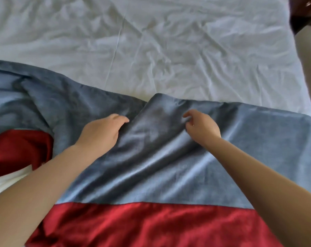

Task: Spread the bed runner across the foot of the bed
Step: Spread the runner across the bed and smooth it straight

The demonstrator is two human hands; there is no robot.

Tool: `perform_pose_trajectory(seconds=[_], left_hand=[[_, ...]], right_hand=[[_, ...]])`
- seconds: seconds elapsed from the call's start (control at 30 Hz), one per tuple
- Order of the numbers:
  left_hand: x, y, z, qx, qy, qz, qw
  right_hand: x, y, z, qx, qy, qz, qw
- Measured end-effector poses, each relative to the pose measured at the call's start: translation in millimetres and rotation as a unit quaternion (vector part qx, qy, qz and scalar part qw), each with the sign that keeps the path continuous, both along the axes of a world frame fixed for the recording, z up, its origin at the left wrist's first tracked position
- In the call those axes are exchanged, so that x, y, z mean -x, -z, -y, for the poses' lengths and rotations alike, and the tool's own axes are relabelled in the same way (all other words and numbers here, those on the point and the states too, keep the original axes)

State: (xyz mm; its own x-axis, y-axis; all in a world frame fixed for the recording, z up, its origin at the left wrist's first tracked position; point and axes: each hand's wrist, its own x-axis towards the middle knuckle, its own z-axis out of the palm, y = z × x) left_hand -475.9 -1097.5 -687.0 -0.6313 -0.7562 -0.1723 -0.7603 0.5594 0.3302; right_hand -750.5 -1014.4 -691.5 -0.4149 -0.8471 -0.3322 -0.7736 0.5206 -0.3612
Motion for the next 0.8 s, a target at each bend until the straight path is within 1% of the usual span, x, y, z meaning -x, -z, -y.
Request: perform_pose_trajectory(seconds=[0.07,0.2,0.3,0.37,0.43,0.6,0.7,0.8], left_hand=[[28,5,23,-0.001,-0.005,-0.006,1.000],[71,15,61,-0.029,-0.022,-0.024,0.999],[92,27,80,-0.077,-0.008,0.026,0.997],[101,31,87,-0.103,0.008,0.088,0.991],[106,30,91,-0.089,0.036,0.156,0.983],[111,21,113,-0.105,0.052,0.263,0.958],[103,19,128,-0.059,0.020,0.272,0.960],[82,19,142,-0.022,-0.057,0.238,0.969]], right_hand=[[17,8,12,0.012,0.010,-0.016,1.000],[39,21,34,0.033,0.026,-0.006,0.999],[47,22,47,0.035,0.030,-0.007,0.999],[51,24,54,0.024,0.021,-0.007,0.999],[55,28,59,0.006,0.006,-0.004,1.000],[58,33,74,-0.016,-0.055,0.014,0.998],[53,34,81,-0.019,-0.102,0.050,0.993],[47,36,92,-0.030,-0.103,0.060,0.992]])
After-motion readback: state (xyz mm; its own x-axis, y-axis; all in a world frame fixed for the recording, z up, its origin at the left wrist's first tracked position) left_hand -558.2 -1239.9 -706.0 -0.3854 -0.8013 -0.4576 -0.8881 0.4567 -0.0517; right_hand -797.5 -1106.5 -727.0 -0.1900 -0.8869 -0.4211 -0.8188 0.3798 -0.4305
